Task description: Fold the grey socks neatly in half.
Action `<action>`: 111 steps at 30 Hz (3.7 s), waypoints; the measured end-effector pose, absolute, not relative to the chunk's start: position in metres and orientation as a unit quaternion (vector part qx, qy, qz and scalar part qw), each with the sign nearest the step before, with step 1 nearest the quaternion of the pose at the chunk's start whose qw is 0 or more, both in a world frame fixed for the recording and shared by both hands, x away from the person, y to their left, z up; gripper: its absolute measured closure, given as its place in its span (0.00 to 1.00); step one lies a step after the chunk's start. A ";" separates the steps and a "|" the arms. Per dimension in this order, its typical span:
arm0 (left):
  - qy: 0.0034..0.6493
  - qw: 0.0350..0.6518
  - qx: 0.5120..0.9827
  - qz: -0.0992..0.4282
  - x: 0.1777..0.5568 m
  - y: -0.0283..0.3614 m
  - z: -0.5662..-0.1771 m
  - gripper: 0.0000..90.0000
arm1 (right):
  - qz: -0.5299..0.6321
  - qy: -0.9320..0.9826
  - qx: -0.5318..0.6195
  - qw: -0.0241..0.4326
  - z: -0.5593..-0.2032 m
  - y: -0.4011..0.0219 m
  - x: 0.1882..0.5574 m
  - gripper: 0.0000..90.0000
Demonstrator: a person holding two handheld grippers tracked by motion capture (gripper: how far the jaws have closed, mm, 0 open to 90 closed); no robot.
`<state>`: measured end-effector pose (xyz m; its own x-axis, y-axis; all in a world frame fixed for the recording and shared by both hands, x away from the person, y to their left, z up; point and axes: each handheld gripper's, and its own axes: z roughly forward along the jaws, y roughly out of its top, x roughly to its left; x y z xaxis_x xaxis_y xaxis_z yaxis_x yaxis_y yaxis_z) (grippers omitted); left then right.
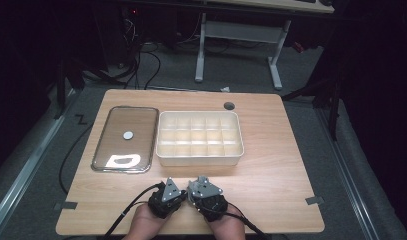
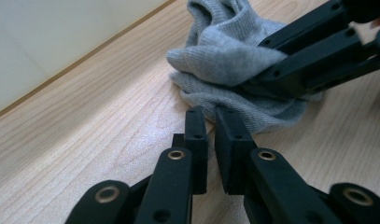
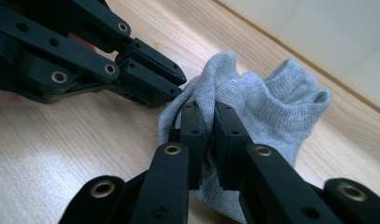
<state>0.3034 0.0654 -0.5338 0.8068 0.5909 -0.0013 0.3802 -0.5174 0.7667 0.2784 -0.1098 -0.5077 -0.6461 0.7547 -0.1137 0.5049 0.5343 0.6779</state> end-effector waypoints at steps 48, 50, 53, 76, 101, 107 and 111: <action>0.280 0.403 0.862 0.128 0.303 0.066 -0.534 0.88 | 0.350 0.819 0.407 0.201 -0.500 -0.123 0.274 0.99; 0.279 0.404 0.862 0.127 0.303 0.066 -0.534 0.88 | 0.358 0.816 0.404 0.208 -0.493 -0.123 0.273 0.99; 0.277 0.404 0.863 0.126 0.304 0.066 -0.534 0.88 | 0.368 0.814 0.399 0.209 -0.486 -0.121 0.273 0.99; 0.298 0.471 0.820 0.125 0.305 0.087 -0.521 0.95 | 0.372 0.827 0.393 0.152 -0.526 -0.109 0.279 0.99; 0.286 0.454 0.839 0.092 0.325 0.056 -0.532 1.00 | 0.400 0.813 0.383 0.178 -0.496 -0.124 0.274 0.97; 0.280 0.451 0.842 0.096 0.325 0.055 -0.532 1.00 | 0.363 0.818 0.402 0.193 -0.504 -0.134 0.296 0.96; 0.269 0.447 0.847 0.105 0.323 0.055 -0.532 1.00 | 0.348 0.820 0.415 0.184 -0.522 -0.139 0.296 0.99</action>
<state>0.3233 0.0554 -0.5320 0.8334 0.5492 -0.0621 0.3614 -0.4564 0.8131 0.2960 -0.1394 -0.5222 -0.5885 0.8084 -0.0132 0.5522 0.4138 0.7237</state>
